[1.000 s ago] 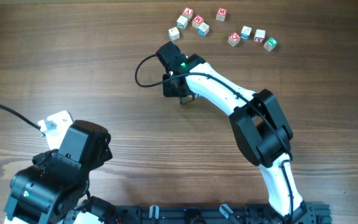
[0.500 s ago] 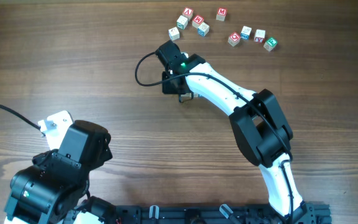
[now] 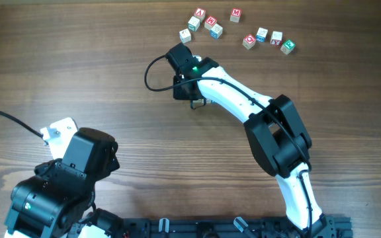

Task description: Form a horizontal line

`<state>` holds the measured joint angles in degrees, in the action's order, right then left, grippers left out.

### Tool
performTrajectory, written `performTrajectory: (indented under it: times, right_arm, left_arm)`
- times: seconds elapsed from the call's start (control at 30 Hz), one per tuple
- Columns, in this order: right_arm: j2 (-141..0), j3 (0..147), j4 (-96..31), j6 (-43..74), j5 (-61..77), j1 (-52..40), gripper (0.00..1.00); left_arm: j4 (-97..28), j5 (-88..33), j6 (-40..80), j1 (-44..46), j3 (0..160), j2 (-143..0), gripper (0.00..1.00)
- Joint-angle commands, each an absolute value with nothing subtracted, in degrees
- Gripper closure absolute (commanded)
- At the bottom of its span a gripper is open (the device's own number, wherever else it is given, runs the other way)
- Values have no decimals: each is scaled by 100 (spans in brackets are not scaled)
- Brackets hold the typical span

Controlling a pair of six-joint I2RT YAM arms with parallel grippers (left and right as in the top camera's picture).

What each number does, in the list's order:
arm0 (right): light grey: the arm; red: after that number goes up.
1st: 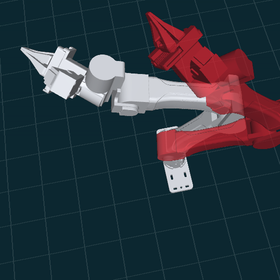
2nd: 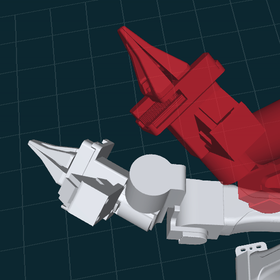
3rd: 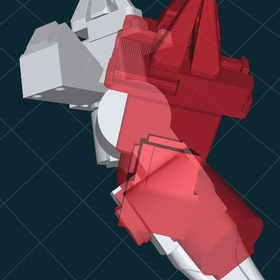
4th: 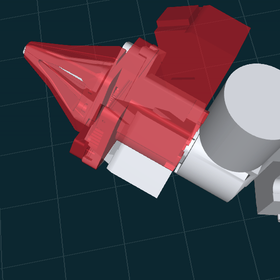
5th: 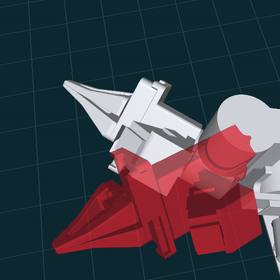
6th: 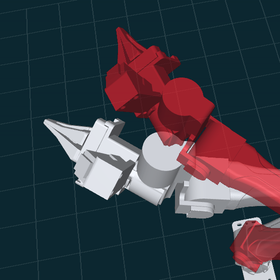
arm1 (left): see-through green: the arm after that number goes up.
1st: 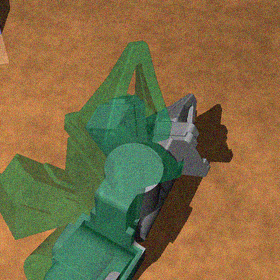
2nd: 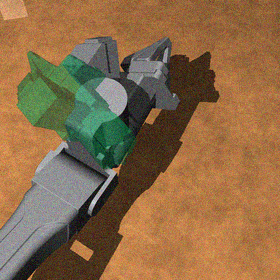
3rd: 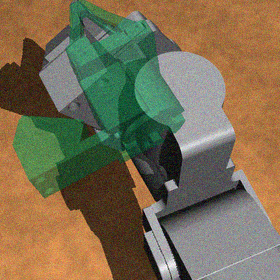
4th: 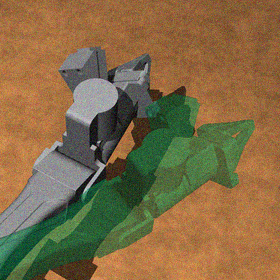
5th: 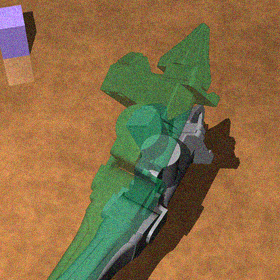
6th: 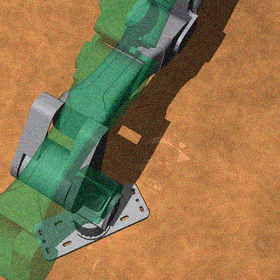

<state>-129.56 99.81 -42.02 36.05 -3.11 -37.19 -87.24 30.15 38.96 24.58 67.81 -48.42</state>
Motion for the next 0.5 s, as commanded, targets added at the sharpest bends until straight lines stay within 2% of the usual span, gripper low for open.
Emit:
performTrajectory:
  times: [0.0,0.47]
  right_arm:
    - [-13063,10130,-4237,3776,-515,-3669,95]
    - [-13063,10130,-4230,3905,-635,-3669,95]
  left_arm:
    - [-8724,3026,3992,2447,6772,-4827,0]
    - [-8724,3026,3992,2447,6772,-4827,0]
